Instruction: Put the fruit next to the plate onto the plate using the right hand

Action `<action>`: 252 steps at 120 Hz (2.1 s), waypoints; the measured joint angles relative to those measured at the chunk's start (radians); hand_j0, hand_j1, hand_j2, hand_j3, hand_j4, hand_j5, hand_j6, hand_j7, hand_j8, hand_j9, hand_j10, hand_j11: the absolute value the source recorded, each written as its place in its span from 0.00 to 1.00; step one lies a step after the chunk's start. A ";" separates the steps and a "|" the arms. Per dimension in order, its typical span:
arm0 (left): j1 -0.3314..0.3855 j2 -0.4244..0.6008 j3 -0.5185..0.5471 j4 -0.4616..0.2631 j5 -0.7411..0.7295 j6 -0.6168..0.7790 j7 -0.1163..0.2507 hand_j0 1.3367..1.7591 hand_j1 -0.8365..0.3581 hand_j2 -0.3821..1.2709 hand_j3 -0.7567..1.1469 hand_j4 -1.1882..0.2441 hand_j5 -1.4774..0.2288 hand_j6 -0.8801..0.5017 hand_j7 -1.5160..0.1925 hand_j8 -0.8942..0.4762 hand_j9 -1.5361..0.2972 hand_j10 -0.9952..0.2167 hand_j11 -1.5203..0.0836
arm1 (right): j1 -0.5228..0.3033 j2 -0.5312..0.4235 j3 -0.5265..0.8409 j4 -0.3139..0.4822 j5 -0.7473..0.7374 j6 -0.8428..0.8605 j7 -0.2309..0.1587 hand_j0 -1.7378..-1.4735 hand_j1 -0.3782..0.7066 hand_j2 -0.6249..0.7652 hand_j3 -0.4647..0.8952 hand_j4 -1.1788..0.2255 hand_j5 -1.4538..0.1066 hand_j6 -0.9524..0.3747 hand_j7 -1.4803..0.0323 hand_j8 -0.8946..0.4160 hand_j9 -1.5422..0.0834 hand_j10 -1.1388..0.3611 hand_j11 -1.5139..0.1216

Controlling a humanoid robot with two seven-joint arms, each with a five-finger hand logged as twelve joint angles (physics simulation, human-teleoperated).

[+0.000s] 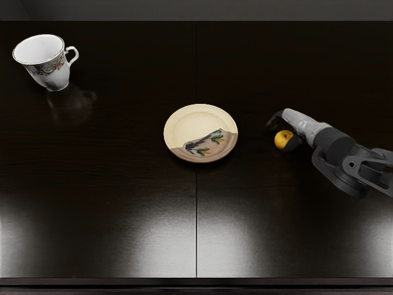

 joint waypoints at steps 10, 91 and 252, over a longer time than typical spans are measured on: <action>0.000 0.000 0.000 0.000 0.000 0.000 0.000 0.76 0.99 0.23 0.40 0.83 0.87 0.64 0.89 0.65 0.84 0.82 0.95 | -0.004 0.000 0.000 -0.002 -0.002 0.000 0.000 0.30 0.51 0.39 0.34 0.51 0.58 0.38 0.60 0.35 0.59 0.46 0.57; 0.000 0.000 0.000 0.000 0.000 0.000 0.000 0.76 0.99 0.23 0.40 0.83 0.87 0.64 0.89 0.65 0.84 0.82 0.95 | -0.005 0.001 0.000 -0.004 0.020 0.009 -0.013 0.32 0.59 0.43 0.34 0.41 0.49 0.33 0.50 0.41 0.50 0.47 0.48; 0.000 0.000 0.000 0.000 0.000 0.000 0.000 0.76 0.99 0.23 0.40 0.83 0.87 0.64 0.89 0.65 0.84 0.82 0.95 | 0.296 0.172 0.010 0.004 0.326 0.123 -0.039 0.30 0.59 0.60 0.34 0.42 0.43 0.27 0.47 0.34 0.47 0.41 0.45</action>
